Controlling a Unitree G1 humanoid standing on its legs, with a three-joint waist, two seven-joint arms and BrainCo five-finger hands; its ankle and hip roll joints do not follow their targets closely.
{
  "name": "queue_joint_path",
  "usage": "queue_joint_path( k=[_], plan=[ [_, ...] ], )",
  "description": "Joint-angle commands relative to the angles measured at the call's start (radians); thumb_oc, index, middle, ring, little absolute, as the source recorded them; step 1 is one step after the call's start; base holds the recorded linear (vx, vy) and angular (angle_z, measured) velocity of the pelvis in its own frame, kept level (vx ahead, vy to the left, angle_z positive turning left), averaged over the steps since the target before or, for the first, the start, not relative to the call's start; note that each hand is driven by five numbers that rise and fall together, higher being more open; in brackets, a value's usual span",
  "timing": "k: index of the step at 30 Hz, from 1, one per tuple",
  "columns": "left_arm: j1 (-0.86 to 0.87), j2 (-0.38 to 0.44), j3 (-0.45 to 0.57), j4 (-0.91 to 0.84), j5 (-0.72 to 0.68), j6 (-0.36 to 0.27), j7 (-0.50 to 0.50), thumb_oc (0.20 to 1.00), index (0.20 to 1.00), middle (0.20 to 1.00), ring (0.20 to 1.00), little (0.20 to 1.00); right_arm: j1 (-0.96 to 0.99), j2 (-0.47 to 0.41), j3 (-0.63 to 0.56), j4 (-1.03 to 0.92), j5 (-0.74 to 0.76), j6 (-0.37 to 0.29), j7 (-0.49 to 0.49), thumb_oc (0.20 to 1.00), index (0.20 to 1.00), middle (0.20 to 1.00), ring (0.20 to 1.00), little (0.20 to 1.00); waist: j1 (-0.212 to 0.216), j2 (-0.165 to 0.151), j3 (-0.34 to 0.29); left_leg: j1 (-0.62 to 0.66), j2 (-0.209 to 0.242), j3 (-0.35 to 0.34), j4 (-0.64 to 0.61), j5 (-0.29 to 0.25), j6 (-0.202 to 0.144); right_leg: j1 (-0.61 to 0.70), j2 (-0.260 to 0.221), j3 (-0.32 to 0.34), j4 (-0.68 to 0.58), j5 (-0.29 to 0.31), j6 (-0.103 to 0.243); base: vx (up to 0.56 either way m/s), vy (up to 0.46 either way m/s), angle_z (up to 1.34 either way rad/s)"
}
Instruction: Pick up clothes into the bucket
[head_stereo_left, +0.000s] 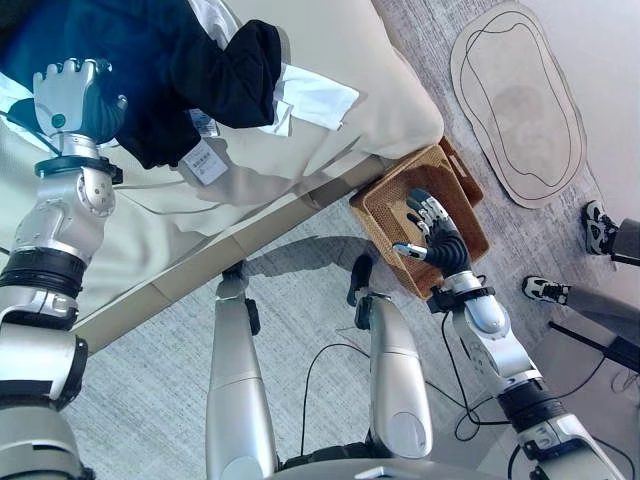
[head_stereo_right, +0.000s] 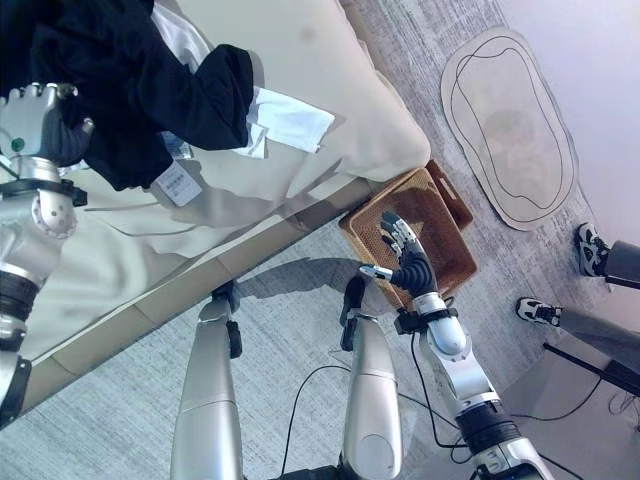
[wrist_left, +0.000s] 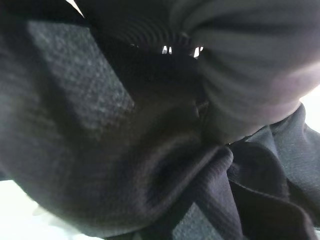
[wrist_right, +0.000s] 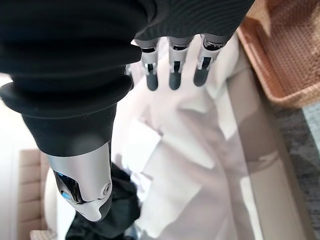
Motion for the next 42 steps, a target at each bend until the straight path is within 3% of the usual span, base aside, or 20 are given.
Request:
queue_joint_path(
  k=[1, 18, 30, 31, 35, 42],
  plan=[
    [0.084, -0.042, 0.057, -0.024, -0.02, -0.039, 0.005, 0.2, 0.2, 0.2, 0.2, 0.2, 0.07, -0.019, -0.033, -0.044, 0.011, -0.043, 0.008, 1.0, 1.0, 1.0, 1.0, 1.0, 0.007, 0.012, -0.107, 0.025, -0.018, 0.067, 0.059, -0.11, 0.064, -0.037, 0.034, 0.005, -0.183, 0.202, -0.003, 0.03, -0.025, -0.02],
    [0.446, -0.185, 0.242, -0.378, -0.094, -0.19, -0.084, 0.2, 0.2, 0.2, 0.2, 0.2, 0.063, 0.007, -0.055, 0.041, -0.039, -0.009, 0.004, 1.0, 1.0, 1.0, 1.0, 1.0, 0.105, 0.071, -0.188, 0.454, -0.037, 0.06, -0.213, -0.057, 0.045, 0.384, 0.014, -0.058, -0.366, 0.214, 0.005, 0.06, -0.016, 0.05],
    [0.543, -0.24, 0.296, -0.577, -0.198, -0.269, -0.187, 0.2, 0.2, 0.2, 0.2, 0.2, 0.105, 0.018, -0.054, 0.078, -0.081, 0.023, 0.044, 1.0, 1.0, 1.0, 1.0, 1.0, 0.12, 0.094, -0.264, 0.593, -0.026, 0.063, -0.306, -0.034, 0.039, 0.518, 0.028, -0.082, -0.445, 0.215, 0.003, 0.05, -0.028, 0.02],
    [0.551, -0.267, 0.297, -0.604, -0.277, -0.286, -0.214, 0.2, 0.2, 0.2, 0.2, 0.2, 0.119, 0.022, -0.054, 0.081, -0.085, 0.03, 0.051, 1.0, 1.0, 1.0, 1.0, 1.0, 0.12, 0.098, -0.276, 0.608, -0.026, 0.064, -0.32, -0.03, 0.039, 0.531, 0.03, -0.084, -0.445, 0.213, 0.003, 0.05, -0.017, 0.0],
    [0.564, -0.295, 0.315, -0.664, -0.372, -0.31, -0.244, 0.2, 0.2, 0.2, 0.2, 0.2, 0.137, 0.03, -0.059, 0.077, -0.107, 0.037, 0.057, 1.0, 1.0, 1.0, 1.0, 1.0, 0.12, 0.108, -0.294, 0.638, -0.027, 0.059, -0.348, -0.023, 0.039, 0.556, 0.031, -0.095, -0.451, 0.21, 0.004, 0.05, -0.016, 0.03],
    [0.508, -0.264, 0.313, -0.7, -0.446, -0.323, -0.261, 0.2, 0.2, 0.2, 0.2, 0.2, 0.104, 0.021, -0.033, 0.065, -0.164, 0.038, 0.049, 1.0, 1.0, 1.0, 1.0, 1.0, 0.124, 0.12, -0.336, 0.681, -0.03, 0.065, -0.385, -0.015, 0.038, 0.597, 0.038, -0.108, -0.473, 0.21, 0.007, 0.05, -0.017, 0.02]
  ],
)
